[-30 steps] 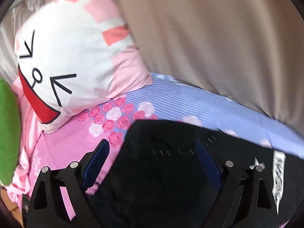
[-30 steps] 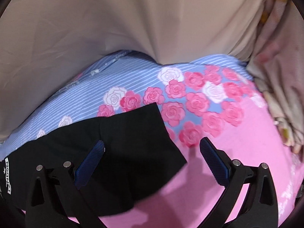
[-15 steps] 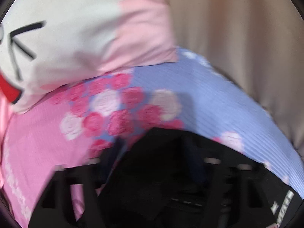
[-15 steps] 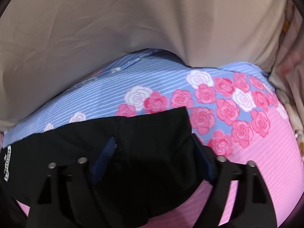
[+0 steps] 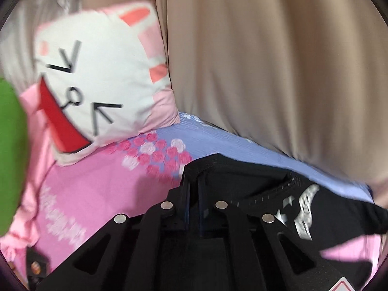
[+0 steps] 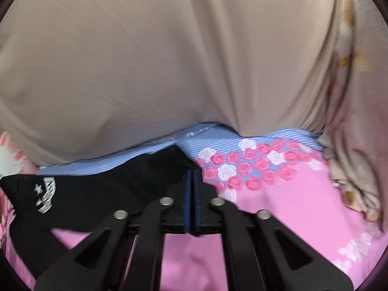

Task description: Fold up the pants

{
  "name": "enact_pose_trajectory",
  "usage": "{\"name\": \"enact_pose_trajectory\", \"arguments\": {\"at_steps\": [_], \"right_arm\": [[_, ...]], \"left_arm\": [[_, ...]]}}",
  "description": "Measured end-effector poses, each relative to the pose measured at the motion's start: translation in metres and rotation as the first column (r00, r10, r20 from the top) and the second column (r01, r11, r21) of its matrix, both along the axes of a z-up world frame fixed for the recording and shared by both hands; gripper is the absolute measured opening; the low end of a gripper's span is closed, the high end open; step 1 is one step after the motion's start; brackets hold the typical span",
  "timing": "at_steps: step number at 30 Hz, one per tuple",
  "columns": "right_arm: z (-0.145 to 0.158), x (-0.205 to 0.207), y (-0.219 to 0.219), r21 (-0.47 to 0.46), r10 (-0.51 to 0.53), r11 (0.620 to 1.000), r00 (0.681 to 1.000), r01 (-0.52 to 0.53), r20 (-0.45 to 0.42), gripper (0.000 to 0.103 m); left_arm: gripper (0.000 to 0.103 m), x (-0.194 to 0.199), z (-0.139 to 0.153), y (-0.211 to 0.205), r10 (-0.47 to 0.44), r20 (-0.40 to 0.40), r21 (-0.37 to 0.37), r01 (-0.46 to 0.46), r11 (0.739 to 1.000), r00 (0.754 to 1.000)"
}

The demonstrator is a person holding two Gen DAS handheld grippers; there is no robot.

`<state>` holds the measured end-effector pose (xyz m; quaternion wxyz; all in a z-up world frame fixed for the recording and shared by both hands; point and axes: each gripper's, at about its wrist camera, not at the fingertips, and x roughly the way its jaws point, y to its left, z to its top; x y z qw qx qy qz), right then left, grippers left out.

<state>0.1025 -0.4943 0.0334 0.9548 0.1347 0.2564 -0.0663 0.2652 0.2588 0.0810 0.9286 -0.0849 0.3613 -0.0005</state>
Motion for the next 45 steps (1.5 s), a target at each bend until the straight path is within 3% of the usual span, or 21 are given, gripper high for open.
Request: {"name": "enact_pose_trajectory", "arguments": {"at_steps": [3, 9, 11, 14, 16, 17, 18, 22, 25, 27, 29, 30, 31, 33, 34, 35, 37, 38, 41, 43, 45], "right_arm": [[-0.005, -0.041, 0.013, -0.039, 0.026, 0.999, 0.999, -0.027, -0.02, 0.0], [-0.043, -0.13, 0.027, -0.045, 0.011, 0.999, 0.996, -0.015, -0.093, 0.0], [-0.052, -0.146, 0.029, -0.014, 0.005, 1.0, 0.994, -0.006, -0.105, 0.003], [-0.062, -0.16, 0.032, 0.045, 0.002, 0.999, 0.994, 0.003, -0.107, 0.007], [-0.064, -0.163, 0.04, 0.073, -0.006, 0.997, 0.994, 0.014, -0.108, 0.026], [-0.064, -0.167, 0.047, 0.092, -0.005, 0.996, 0.995, 0.014, -0.097, 0.05], [-0.066, -0.167, 0.051, 0.1, -0.004, 0.995, 0.996, 0.013, -0.086, 0.064], [-0.072, -0.17, 0.069, 0.136, 0.024, 0.991, 0.997, -0.014, -0.078, 0.071], [-0.077, -0.168, 0.068, 0.206, 0.023, 0.979, 0.997, -0.008, -0.07, 0.077], [-0.083, -0.162, 0.061, 0.247, 0.006, 0.969, 0.997, 0.014, -0.08, 0.079], [-0.091, -0.154, 0.049, 0.299, -0.03, 0.952, 0.995, 0.059, -0.098, 0.081], [-0.096, -0.149, 0.042, 0.327, -0.049, 0.941, 0.993, 0.082, -0.108, 0.081], [-0.101, -0.144, 0.036, 0.351, -0.071, 0.93, 0.99, 0.109, -0.12, 0.081], [-0.112, -0.125, 0.026, 0.337, -0.107, 0.928, 0.978, 0.163, -0.177, 0.081], [-0.116, -0.117, 0.026, 0.319, -0.109, 0.933, 0.974, 0.169, -0.197, 0.081], [-0.12, -0.105, 0.028, 0.297, -0.097, 0.941, 0.97, 0.162, -0.222, 0.077], [-0.122, -0.086, 0.038, 0.289, -0.008, 0.954, 0.972, 0.077, -0.234, 0.033], [-0.12, -0.079, 0.042, 0.306, 0.022, 0.95, 0.969, 0.056, -0.245, 0.003], [-0.08, -0.079, 0.051, 0.229, 0.038, 0.973, 0.984, 0.003, -0.176, 0.002], [-0.033, -0.096, 0.044, 0.184, 0.024, 0.983, 0.996, -0.008, -0.087, 0.002], [-0.01, -0.111, 0.032, 0.139, -0.006, 0.99, 0.999, 0.013, -0.05, 0.002]], "left_arm": [[0.003, -0.059, -0.001, 0.005, -0.02, -0.008, 0.03, 0.02, 0.999, 1.0], [0.003, -0.144, -0.062, 0.026, 0.014, -0.11, -0.034, -0.018, 0.999, 0.994], [0.013, -0.16, -0.085, 0.033, 0.034, -0.133, -0.094, -0.047, 0.994, 0.991], [0.037, -0.177, -0.104, 0.032, 0.051, -0.137, -0.25, -0.084, 0.965, 0.989], [0.061, -0.181, -0.108, 0.022, 0.058, -0.118, -0.301, -0.092, 0.949, 0.991], [0.066, -0.178, -0.109, 0.016, 0.059, -0.117, -0.321, -0.094, 0.943, 0.991], [0.074, -0.171, -0.112, 0.01, 0.056, -0.127, -0.347, -0.097, 0.933, 0.99], [0.081, -0.134, -0.127, 0.003, 0.075, -0.2, -0.413, -0.153, 0.898, 0.977], [0.081, -0.108, -0.148, 0.015, 0.117, -0.285, -0.479, -0.247, 0.842, 0.951], [0.079, -0.103, -0.15, 0.022, 0.128, -0.285, -0.512, -0.263, 0.817, 0.95], [0.054, -0.099, -0.146, 0.029, 0.132, -0.279, -0.516, -0.264, 0.815, 0.951], [0.024, -0.097, -0.145, 0.035, 0.127, -0.285, -0.507, -0.262, 0.821, 0.95], [0.005, -0.095, -0.145, 0.042, 0.11, -0.29, -0.515, -0.251, 0.82, 0.951], [0.004, -0.092, -0.147, 0.055, 0.048, -0.29, -0.582, -0.216, 0.784, 0.956], [0.004, -0.092, -0.146, 0.06, 0.036, -0.29, -0.589, -0.208, 0.781, 0.956], [0.004, -0.091, -0.143, 0.06, 0.028, -0.286, -0.58, -0.196, 0.791, 0.958], [0.003, -0.091, -0.132, 0.057, 0.013, -0.267, -0.534, -0.159, 0.831, 0.964], [0.003, -0.091, -0.128, 0.055, 0.005, -0.259, -0.524, -0.145, 0.84, 0.966], [0.003, -0.093, -0.099, 0.058, -0.011, -0.206, -0.501, -0.096, 0.86, 0.978], [0.0, -0.099, -0.074, 0.065, -0.007, -0.175, -0.47, -0.077, 0.879, 0.985], [0.0, -0.107, -0.054, 0.075, 0.036, -0.151, -0.4, -0.094, 0.912, 0.988]]}}
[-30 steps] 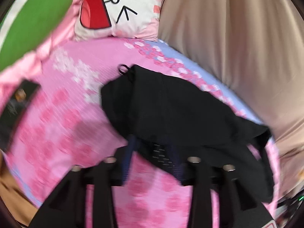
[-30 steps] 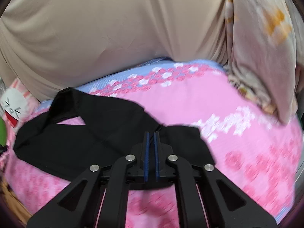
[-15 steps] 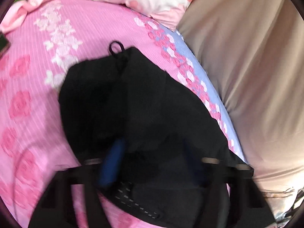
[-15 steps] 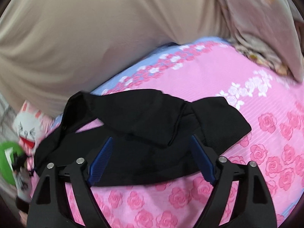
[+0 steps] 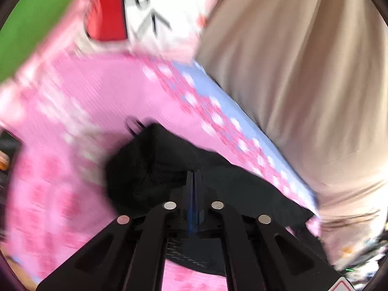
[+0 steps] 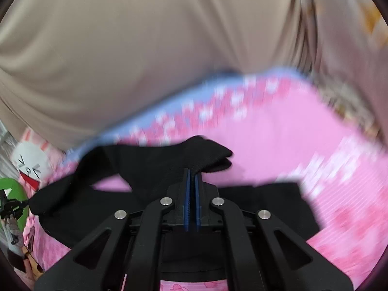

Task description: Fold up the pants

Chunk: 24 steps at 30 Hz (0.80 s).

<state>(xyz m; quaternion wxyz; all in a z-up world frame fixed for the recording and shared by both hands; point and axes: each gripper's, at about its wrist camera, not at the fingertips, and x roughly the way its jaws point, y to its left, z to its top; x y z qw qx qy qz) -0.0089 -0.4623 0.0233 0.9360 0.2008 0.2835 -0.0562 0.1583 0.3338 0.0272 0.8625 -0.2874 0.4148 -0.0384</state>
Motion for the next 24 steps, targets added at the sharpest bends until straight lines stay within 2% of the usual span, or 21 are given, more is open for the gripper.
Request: {"name": "enact_pose_trajectory", "arguments": {"at_steps": [2, 3, 4, 5, 7, 8, 9, 11, 12, 13, 14, 15, 16, 18, 20, 23, 24], "right_arm": [[0.008, -0.017, -0.019, -0.069, -0.06, 0.996, 0.998, 0.059, -0.013, 0.002], [0.0, -0.021, -0.028, -0.13, -0.097, 0.987, 0.994, 0.09, -0.054, 0.002], [-0.009, -0.02, -0.033, -0.144, -0.107, 0.985, 0.991, 0.094, -0.085, 0.002], [-0.032, -0.018, -0.042, -0.138, -0.114, 0.986, 0.982, 0.093, -0.152, 0.003], [-0.078, -0.018, -0.057, -0.147, -0.172, 0.98, 0.945, 0.135, -0.277, 0.006], [-0.088, -0.022, -0.061, -0.151, -0.196, 0.976, 0.936, 0.157, -0.294, 0.006], [-0.094, -0.031, -0.063, -0.145, -0.223, 0.972, 0.93, 0.187, -0.292, 0.006], [-0.093, -0.053, -0.06, -0.107, -0.235, 0.971, 0.94, 0.214, -0.249, 0.01], [-0.088, -0.06, -0.056, -0.095, -0.234, 0.971, 0.946, 0.218, -0.225, 0.023], [-0.083, -0.068, -0.052, -0.087, -0.231, 0.972, 0.952, 0.218, -0.202, 0.034], [-0.076, -0.076, -0.044, -0.063, -0.21, 0.977, 0.963, 0.202, -0.17, 0.052], [-0.07, -0.078, -0.036, -0.029, -0.178, 0.984, 0.974, 0.175, -0.142, 0.059], [-0.066, -0.078, -0.027, 0.004, -0.144, 0.989, 0.982, 0.145, -0.121, 0.059], [-0.063, -0.077, -0.007, 0.077, -0.07, 0.994, 0.995, 0.075, -0.077, 0.059], [-0.066, -0.073, 0.013, 0.148, -0.004, 0.989, 0.998, 0.013, -0.058, 0.059], [-0.075, -0.067, 0.043, 0.167, 0.057, 0.985, 0.995, -0.043, -0.076, 0.06], [-0.078, -0.067, 0.048, 0.17, 0.067, 0.984, 0.994, -0.052, -0.081, 0.062]], "left_arm": [[0.0, -0.004, 0.0, 0.008, -0.01, -0.015, 0.013, 0.01, 1.0, 1.0], [0.0, -0.004, -0.009, 0.009, -0.015, -0.048, 0.035, 0.017, 0.999, 0.999], [0.0, -0.004, -0.019, 0.008, -0.013, -0.077, 0.062, 0.018, 0.998, 0.997], [0.0, -0.003, -0.036, 0.005, -0.013, -0.117, 0.093, 0.024, 0.995, 0.993], [0.0, -0.004, -0.059, 0.002, -0.007, -0.154, 0.09, 0.021, 0.996, 0.988], [0.0, -0.007, -0.066, 0.002, -0.001, -0.166, 0.081, 0.015, 0.997, 0.986], [0.0, -0.014, -0.073, 0.003, 0.008, -0.172, 0.063, 0.003, 0.998, 0.985], [0.006, -0.032, -0.071, 0.005, 0.031, -0.147, 0.032, -0.027, 0.999, 0.989], [0.024, -0.043, -0.067, 0.008, 0.048, -0.128, 0.015, -0.047, 0.999, 0.991], [0.049, -0.052, -0.062, 0.009, 0.065, -0.101, -0.004, -0.066, 0.998, 0.993], [0.056, -0.058, -0.059, 0.009, 0.079, -0.079, -0.017, -0.081, 0.997, 0.994], [0.062, -0.064, -0.054, 0.009, 0.103, -0.042, -0.054, -0.105, 0.993, 0.994], [0.068, -0.064, -0.053, 0.007, 0.105, -0.037, -0.082, -0.108, 0.991, 0.994], [0.071, -0.056, -0.059, -0.001, 0.078, -0.045, -0.182, -0.085, 0.98, 0.996], [0.071, -0.041, -0.075, -0.016, 0.045, -0.099, -0.272, -0.07, 0.96, 0.994], [0.071, -0.026, -0.096, -0.031, 0.008, -0.153, -0.336, -0.06, 0.94, 0.988], [0.067, -0.02, -0.103, -0.033, -0.002, -0.164, -0.366, -0.059, 0.929, 0.986]]}}
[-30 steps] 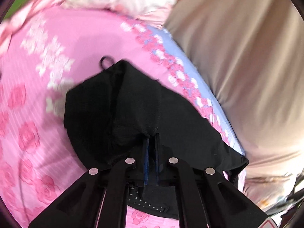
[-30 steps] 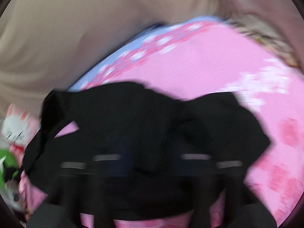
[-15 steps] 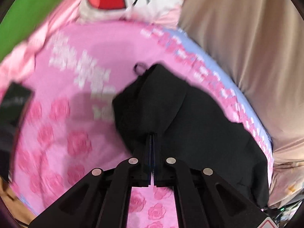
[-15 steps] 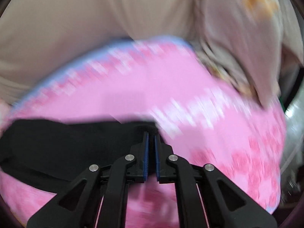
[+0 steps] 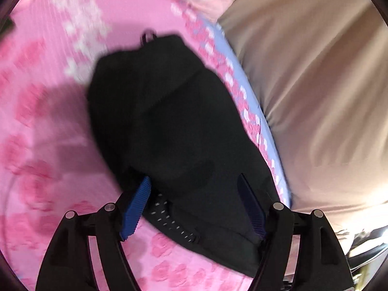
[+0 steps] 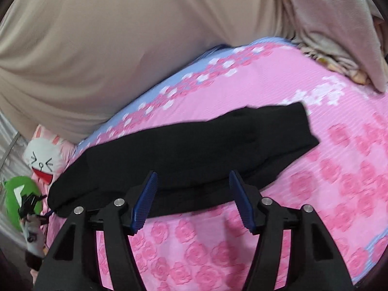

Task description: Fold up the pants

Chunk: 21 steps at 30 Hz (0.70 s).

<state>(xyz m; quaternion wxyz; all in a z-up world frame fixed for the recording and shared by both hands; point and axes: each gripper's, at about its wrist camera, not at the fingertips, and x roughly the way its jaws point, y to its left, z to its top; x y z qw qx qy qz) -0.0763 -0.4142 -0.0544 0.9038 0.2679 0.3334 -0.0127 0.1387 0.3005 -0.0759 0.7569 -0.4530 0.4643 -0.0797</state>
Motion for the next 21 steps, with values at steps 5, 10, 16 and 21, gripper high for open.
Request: {"name": "enact_pose_trajectory", "arguments": {"at_steps": [5, 10, 16, 21], "right_arm": [[-0.009, -0.005, 0.003, 0.035, -0.023, 0.999, 1.0, 0.023, -0.008, 0.068], [-0.018, 0.003, -0.022, 0.059, -0.084, 0.995, 0.996, 0.084, -0.013, 0.07], [-0.041, 0.021, -0.059, 0.056, -0.24, 0.968, 0.966, 0.246, -0.093, 0.075], [-0.026, 0.045, -0.069, 0.073, -0.201, 0.976, 0.978, 0.205, -0.056, 0.007]], "left_arm": [[0.003, 0.008, -0.003, 0.015, -0.033, -0.014, -0.098, 0.031, 0.995, 0.999], [0.003, -0.001, 0.045, 0.03, -0.039, 0.077, -0.039, 0.042, 0.998, 0.996], [0.003, 0.002, 0.062, 0.027, -0.06, 0.071, 0.039, 0.057, 0.998, 0.996], [0.003, 0.013, 0.048, 0.034, -0.052, 0.026, 0.072, 0.051, 0.996, 0.998]]}}
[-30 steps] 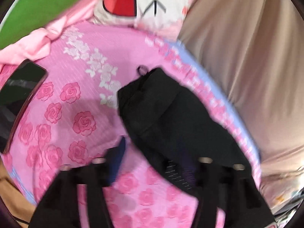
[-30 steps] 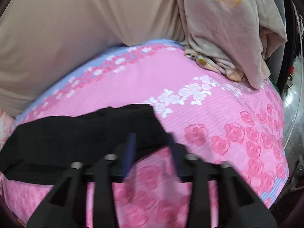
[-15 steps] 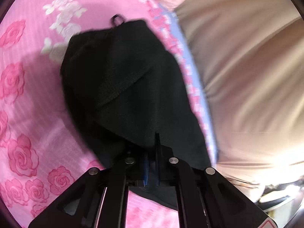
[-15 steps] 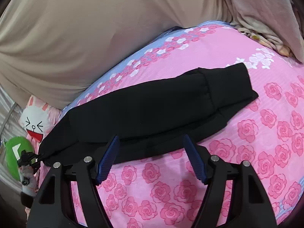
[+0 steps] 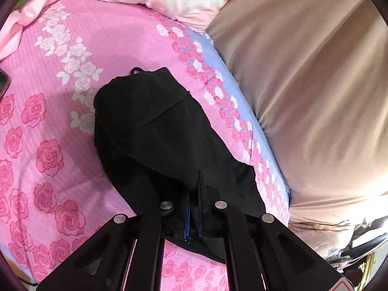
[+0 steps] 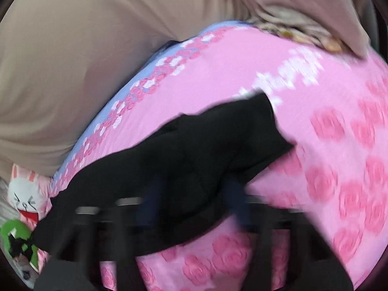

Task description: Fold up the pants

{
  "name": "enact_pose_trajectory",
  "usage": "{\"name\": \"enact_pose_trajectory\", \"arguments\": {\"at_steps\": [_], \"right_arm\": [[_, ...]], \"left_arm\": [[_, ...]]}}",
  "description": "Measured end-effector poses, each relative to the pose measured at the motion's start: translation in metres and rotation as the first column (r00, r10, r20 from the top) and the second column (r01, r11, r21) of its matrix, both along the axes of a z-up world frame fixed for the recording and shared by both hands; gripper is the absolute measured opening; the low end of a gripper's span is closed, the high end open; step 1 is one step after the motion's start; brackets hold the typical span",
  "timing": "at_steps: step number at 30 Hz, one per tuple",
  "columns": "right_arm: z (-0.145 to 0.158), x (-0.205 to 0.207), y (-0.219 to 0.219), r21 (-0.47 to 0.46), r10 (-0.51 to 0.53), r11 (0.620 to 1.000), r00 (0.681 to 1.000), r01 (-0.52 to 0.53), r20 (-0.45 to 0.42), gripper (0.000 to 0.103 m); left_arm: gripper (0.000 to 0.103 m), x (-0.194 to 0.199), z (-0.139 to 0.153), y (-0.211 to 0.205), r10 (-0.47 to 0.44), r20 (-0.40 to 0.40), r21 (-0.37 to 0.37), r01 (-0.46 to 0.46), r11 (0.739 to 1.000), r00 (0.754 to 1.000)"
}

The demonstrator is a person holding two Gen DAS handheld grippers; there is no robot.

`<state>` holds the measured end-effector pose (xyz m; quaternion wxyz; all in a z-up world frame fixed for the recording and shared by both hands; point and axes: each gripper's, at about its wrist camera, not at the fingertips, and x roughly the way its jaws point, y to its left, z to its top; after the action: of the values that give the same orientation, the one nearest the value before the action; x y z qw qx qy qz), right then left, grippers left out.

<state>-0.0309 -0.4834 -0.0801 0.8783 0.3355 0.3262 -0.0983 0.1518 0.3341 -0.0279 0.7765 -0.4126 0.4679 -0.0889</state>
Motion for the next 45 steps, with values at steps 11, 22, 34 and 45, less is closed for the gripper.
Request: {"name": "enact_pose_trajectory", "arguments": {"at_steps": [11, 22, 34, 45], "right_arm": [[0.013, -0.028, -0.017, -0.175, 0.003, 0.984, 0.993, -0.025, -0.121, 0.008], [0.012, -0.086, -0.016, -0.192, -0.11, 0.976, 0.993, 0.1, -0.038, 0.059], [0.001, 0.011, -0.024, -0.273, 0.053, 0.957, 0.984, -0.099, -0.168, 0.004], [-0.005, -0.048, -0.047, -0.364, -0.174, 0.925, 0.973, 0.108, -0.154, 0.01]], "left_arm": [[0.004, -0.015, -0.041, -0.008, -0.079, -0.113, 0.18, 0.099, 0.979, 0.99], [0.017, -0.078, -0.015, -0.01, 0.041, 0.035, 0.378, -0.051, 0.924, 0.999], [0.027, -0.071, -0.001, -0.101, -0.098, 0.057, 0.477, 0.06, 0.877, 0.994], [0.036, -0.063, -0.024, -0.094, -0.019, 0.03, 0.416, 0.005, 0.909, 0.999]]}}
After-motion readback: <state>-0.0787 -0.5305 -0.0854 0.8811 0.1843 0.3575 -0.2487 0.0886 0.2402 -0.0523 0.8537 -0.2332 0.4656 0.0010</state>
